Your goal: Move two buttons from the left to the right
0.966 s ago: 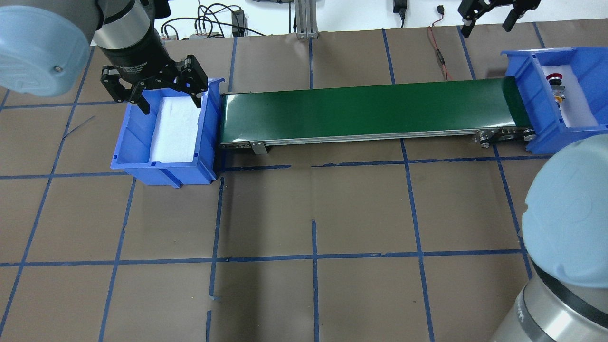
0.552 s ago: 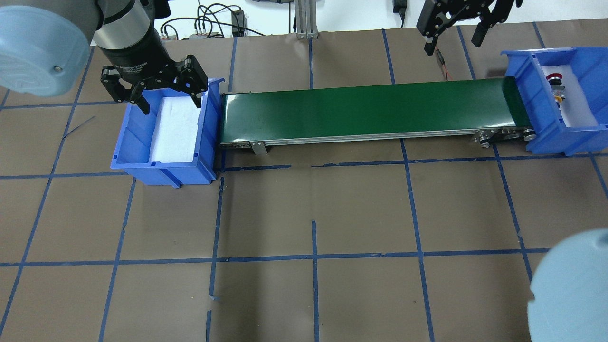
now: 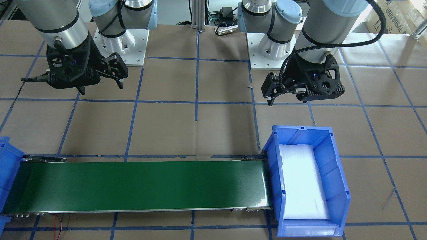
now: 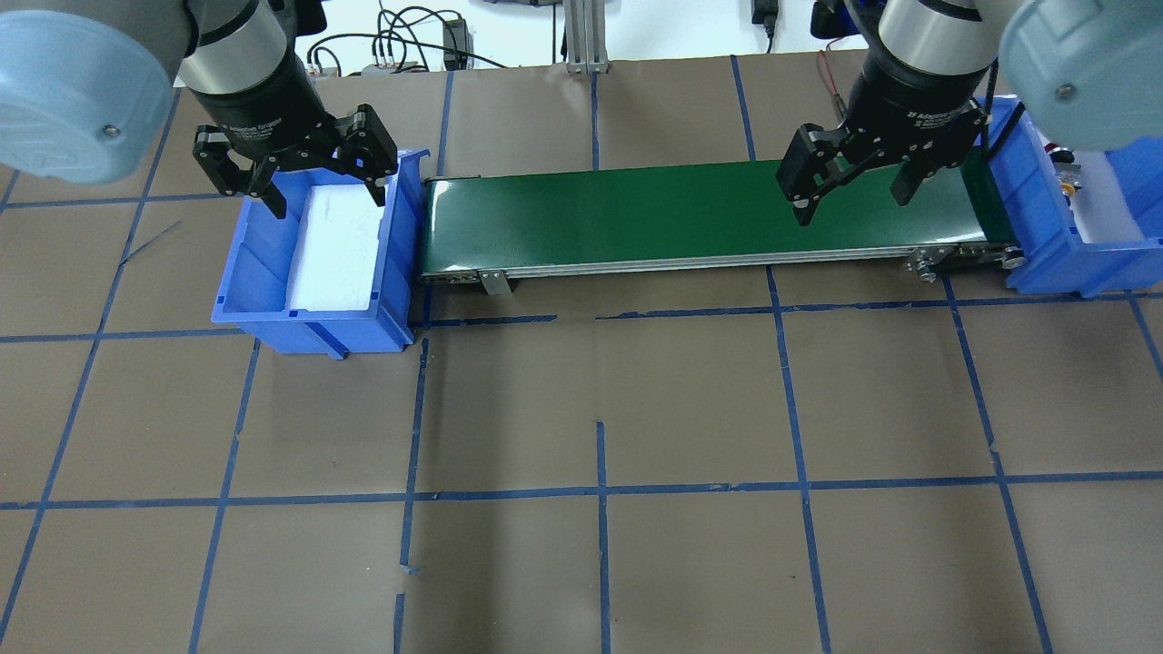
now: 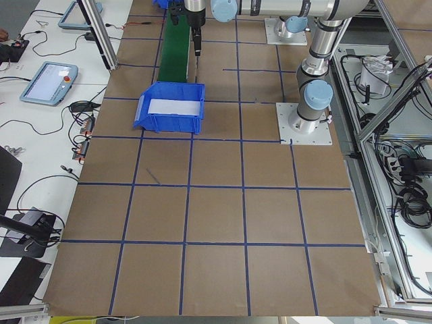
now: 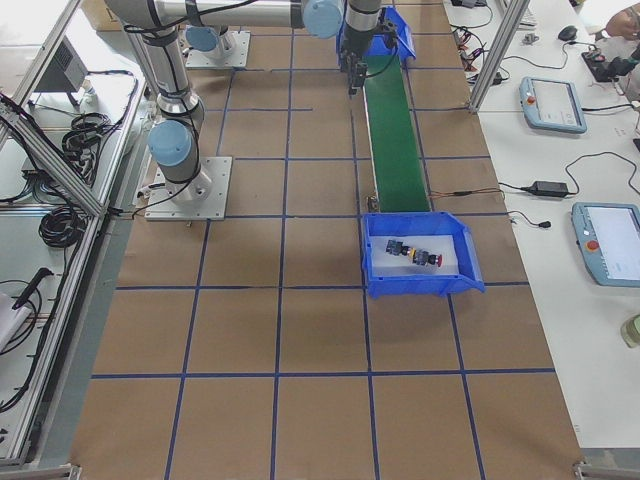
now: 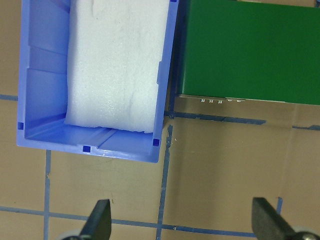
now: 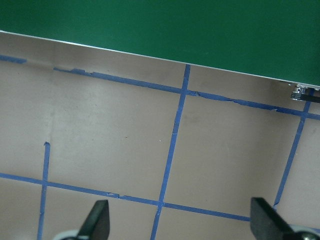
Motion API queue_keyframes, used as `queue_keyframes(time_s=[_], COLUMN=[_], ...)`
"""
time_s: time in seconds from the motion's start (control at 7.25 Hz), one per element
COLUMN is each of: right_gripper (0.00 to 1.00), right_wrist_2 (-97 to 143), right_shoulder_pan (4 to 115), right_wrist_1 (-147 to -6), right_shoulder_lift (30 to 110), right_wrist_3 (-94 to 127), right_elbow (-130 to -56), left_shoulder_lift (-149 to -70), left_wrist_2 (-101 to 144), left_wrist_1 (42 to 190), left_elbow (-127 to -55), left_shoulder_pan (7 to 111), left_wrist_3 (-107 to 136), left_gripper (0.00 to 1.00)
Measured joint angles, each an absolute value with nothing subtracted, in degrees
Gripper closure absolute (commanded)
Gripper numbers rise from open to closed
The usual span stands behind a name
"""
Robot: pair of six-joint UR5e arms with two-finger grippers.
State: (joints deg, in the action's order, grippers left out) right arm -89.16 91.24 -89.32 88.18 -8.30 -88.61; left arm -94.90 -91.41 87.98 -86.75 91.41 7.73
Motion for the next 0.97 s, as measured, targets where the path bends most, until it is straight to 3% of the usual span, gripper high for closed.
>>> queue_keyframes(time_s=[0.97], right_gripper=[0.0], right_wrist_2=[-89.06], right_shoulder_pan=[96.94], right_wrist_1=[-91.09], right_shoulder_lift=[81.5], right_wrist_3=[-0.19], right_elbow=[-80.01], left_shoulder_lift=[-94.85], left_wrist_2=[-91.4], left_wrist_1=[87.99], left_elbow=[-86.75], left_shoulder_pan=[91.41], left_wrist_3=[7.73], left_gripper=[0.0])
